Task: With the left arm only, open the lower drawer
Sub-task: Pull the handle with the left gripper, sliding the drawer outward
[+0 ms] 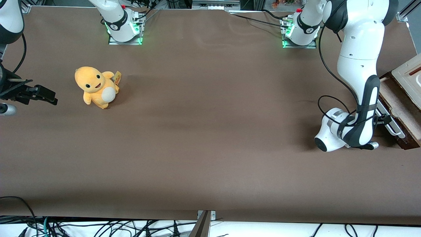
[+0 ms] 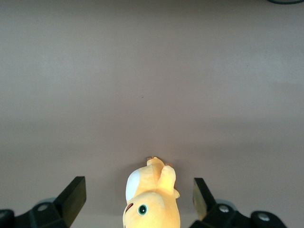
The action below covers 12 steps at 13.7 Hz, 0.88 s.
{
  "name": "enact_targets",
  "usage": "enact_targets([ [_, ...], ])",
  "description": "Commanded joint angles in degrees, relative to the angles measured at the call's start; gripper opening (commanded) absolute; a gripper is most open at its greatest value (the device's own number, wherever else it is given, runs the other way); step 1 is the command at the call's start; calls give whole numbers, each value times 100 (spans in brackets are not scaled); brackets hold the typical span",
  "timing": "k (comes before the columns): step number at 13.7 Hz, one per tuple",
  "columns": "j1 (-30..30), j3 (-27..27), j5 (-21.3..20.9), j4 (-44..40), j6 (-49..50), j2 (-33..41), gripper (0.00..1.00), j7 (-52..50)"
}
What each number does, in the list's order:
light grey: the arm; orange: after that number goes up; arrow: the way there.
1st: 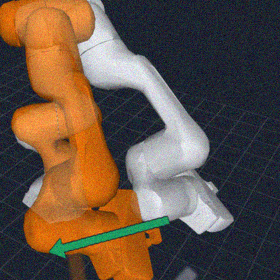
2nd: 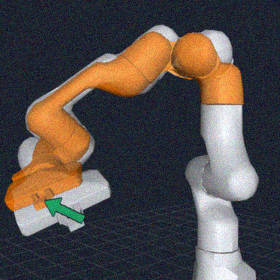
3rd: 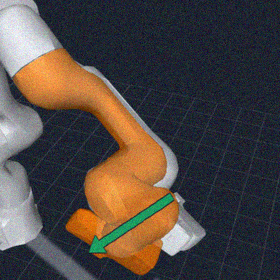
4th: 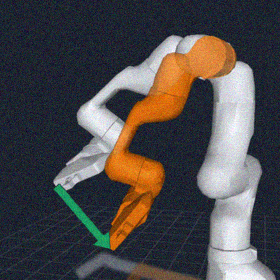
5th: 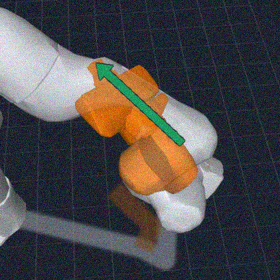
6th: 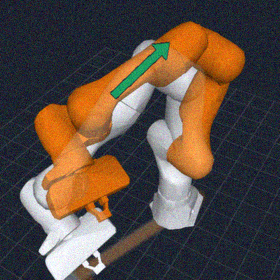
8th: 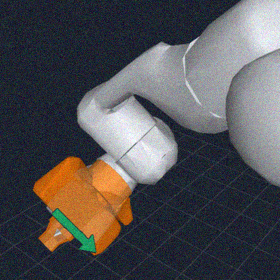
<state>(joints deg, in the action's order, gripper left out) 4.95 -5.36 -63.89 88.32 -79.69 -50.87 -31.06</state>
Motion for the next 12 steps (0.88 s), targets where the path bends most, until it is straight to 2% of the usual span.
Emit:
enact_targets([
  [1,225,53,281,-245,-20,-151,100,161],
  [8,330,96,412,-587,-20,-134,100,161],
  [12,523,106,1508,-895,-20,-64,100,161],
])
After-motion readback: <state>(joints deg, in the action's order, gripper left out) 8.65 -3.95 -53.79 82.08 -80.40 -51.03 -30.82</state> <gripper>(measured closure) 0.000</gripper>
